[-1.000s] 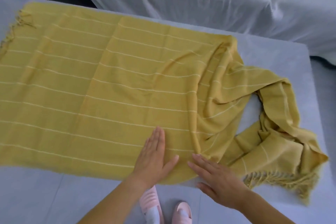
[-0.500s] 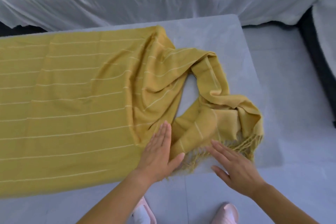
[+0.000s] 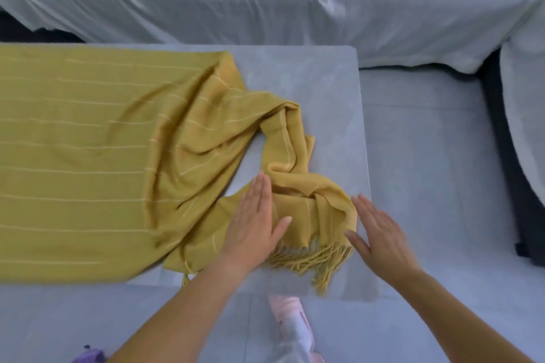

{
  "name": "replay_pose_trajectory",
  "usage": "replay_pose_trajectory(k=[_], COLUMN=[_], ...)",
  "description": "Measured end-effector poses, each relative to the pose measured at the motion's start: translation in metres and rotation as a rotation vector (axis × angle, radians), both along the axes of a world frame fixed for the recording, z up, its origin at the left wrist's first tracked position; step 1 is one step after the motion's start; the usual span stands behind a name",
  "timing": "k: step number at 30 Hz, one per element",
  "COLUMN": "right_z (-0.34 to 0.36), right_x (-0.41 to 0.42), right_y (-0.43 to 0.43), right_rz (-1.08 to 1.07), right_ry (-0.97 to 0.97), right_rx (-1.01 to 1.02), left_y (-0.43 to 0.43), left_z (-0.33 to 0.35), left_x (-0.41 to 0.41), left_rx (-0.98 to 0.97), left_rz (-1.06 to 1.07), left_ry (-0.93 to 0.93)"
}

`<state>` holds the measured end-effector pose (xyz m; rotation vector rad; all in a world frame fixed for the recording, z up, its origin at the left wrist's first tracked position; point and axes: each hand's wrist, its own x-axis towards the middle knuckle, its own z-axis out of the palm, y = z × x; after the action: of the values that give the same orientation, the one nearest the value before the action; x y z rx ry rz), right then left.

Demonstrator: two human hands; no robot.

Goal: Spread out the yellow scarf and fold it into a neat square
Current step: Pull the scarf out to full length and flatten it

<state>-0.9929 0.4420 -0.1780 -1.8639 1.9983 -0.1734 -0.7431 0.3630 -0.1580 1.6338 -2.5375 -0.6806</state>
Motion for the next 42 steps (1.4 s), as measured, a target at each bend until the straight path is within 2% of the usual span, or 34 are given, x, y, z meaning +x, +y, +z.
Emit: replay_pose_trajectory(k=[5,11,16,21,28,33,35,38,42], right_z=[-0.015,-0.033,-0.034,-0.034,-0.03,-0.028,-0.031,-0.039,-0.052], right_x=[-0.009,-0.024,-0.034,-0.044,-0.05,-0.055,-0.056,-0.05,-0.031], right_y=[-0.046,-0.103,-0.127,-0.161,-0.214,-0.231,-0.234,-0.238,-0.239], right_rz=[0.117,0.251,0.328,0.436,0.701,0.86,0.859,0.785,0.666], right_ry=[0.022,0.064,0.06,0.053,0.083,0.069,0.061,0.005,-0.143], right_rx=[0.065,0.164,0.195,0.205,0.2,0.199,0.197,0.222,0.204], left_y=[-0.047,-0.091,-0.065,-0.001,0.039,0.044,0.04,0.016,-0.035], left_z=[-0.007,-0.017,-0.025,-0.031,-0.012,-0.004,0.001,0.002,-0.01], left_x=[-0.02,-0.037,-0.042,-0.035,-0.005,-0.021,-0.037,-0.065,-0.088], left_rx=[-0.076,0.019,-0.046,0.014,0.158,0.219,0.199,0.164,0.124], left_rz=[-0.073,-0.307,-0.349,-0.341,-0.066,0.088,0.264,0.654,0.896], left_ry=[-0.085,-0.331,-0.147,-0.114,-0.197,-0.258,-0.147,0.065,0.113])
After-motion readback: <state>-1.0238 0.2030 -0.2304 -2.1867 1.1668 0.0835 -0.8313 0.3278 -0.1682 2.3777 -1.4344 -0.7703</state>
